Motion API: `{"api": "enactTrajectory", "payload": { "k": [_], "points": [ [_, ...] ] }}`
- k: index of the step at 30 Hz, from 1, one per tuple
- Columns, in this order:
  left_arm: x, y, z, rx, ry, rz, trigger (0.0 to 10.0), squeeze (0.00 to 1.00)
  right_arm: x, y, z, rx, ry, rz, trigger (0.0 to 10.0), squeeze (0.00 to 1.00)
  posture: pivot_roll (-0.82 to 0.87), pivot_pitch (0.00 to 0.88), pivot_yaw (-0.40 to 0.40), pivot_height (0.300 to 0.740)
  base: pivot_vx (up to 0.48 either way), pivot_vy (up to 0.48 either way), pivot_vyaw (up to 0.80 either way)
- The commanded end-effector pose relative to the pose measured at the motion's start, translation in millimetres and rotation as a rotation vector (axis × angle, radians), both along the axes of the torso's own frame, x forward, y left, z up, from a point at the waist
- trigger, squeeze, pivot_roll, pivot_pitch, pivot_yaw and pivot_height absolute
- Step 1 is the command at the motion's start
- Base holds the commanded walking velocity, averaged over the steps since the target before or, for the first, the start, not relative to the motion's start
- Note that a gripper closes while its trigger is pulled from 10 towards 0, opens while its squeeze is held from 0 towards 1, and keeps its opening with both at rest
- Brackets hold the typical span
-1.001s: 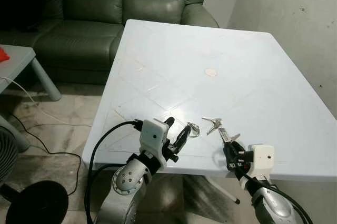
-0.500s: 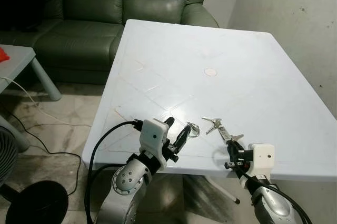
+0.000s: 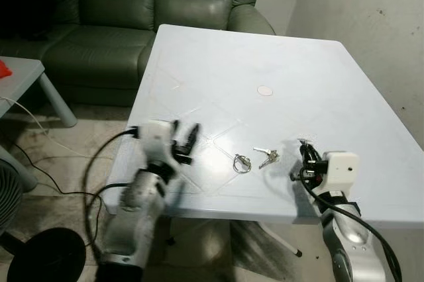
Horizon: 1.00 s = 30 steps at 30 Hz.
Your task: Hang keys on a hook
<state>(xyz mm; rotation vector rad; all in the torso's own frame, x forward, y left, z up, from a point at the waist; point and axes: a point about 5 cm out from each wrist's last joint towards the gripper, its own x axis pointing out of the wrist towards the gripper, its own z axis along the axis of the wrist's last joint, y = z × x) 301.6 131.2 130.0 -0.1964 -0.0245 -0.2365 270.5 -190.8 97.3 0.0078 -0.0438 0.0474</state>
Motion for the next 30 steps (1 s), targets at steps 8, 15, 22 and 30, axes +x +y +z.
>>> {"api": "enactTrajectory", "payload": {
  "k": [8,15,22,30],
  "points": [
    [13.2,46.2,10.3,0.141,-0.063,0.165,10.0,0.00,12.6,-0.3,21.4,0.097,-0.066,-0.045,10.0,0.00,-0.07,0.000,-0.066,0.740,0.000,0.000,0.00],
    [28.1,53.1,14.0,0.019,-0.025,0.204,10.0,0.00,19.2,4.3,30.8,0.153,-0.116,-0.025,10.0,0.00,-0.07,0.000,-0.064,0.740,0.000,0.000,0.00],
    [31.9,51.7,13.7,0.016,-0.018,0.198,10.0,0.00,23.3,8.5,35.2,0.083,-0.110,-0.007,10.0,0.00,-0.08,0.000,-0.063,0.740,0.000,0.000,0.00],
    [34.0,55.5,17.7,0.023,-0.052,0.199,10.0,0.00,30.9,10.8,32.6,-0.032,-0.084,-0.007,10.0,0.00,-0.07,0.000,-0.064,0.740,0.000,0.000,-0.15]
  ]
}}
